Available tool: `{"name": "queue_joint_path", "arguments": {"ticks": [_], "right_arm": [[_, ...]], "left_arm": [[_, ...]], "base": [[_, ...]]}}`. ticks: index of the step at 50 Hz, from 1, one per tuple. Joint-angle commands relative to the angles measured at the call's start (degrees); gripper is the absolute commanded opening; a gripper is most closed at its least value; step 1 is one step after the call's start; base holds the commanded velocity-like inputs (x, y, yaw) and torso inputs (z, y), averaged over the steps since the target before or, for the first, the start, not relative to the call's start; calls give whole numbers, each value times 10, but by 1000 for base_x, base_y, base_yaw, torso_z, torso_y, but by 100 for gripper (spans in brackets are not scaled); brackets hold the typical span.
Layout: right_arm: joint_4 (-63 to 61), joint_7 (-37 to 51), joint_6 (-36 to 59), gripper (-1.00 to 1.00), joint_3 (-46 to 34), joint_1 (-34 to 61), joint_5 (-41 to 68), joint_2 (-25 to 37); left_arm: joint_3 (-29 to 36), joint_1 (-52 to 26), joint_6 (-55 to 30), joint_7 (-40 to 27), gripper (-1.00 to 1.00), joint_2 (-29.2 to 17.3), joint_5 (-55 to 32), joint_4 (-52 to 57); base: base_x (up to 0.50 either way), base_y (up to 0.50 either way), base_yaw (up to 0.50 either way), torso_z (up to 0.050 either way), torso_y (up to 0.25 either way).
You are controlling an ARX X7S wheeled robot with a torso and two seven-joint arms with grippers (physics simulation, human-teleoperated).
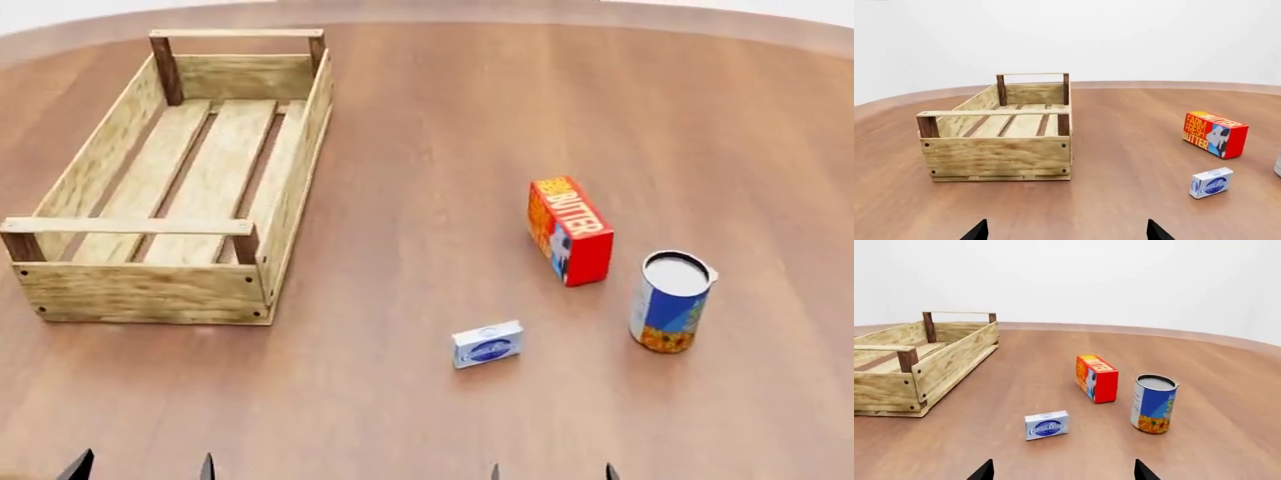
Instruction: Pick up the cream cheese and put it in the tray.
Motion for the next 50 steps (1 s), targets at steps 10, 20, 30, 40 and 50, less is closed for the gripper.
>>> {"name": "queue_joint_path", "arguments": {"ticks": [10,20,30,40,50], "right_arm": [[-49,17,21,100,-19,-12,27,16],[-54,25,19,100,-27,-14,33,22],[-47,31,15,100,-35,-11,40,28],[-44,37,13,100,-39,-11,49,34],[-42,41,15,100,-44,-9,58,38]], "left_arm": [[24,12,-13,-29,100,-21,-1,53],[28,10,-10,-38,100,-23,-11,43],[38,8,1,-46,100,-31,-13,32],[47,6,5,-48,100,-38,-18,28],[52,4,5,-54,100,-42,-22,25]], "base": [[218,481,0,0,0],[231,482,0,0,0],[256,475,0,0,0],[89,75,0,26,0],[0,0,0,50,0]]}}
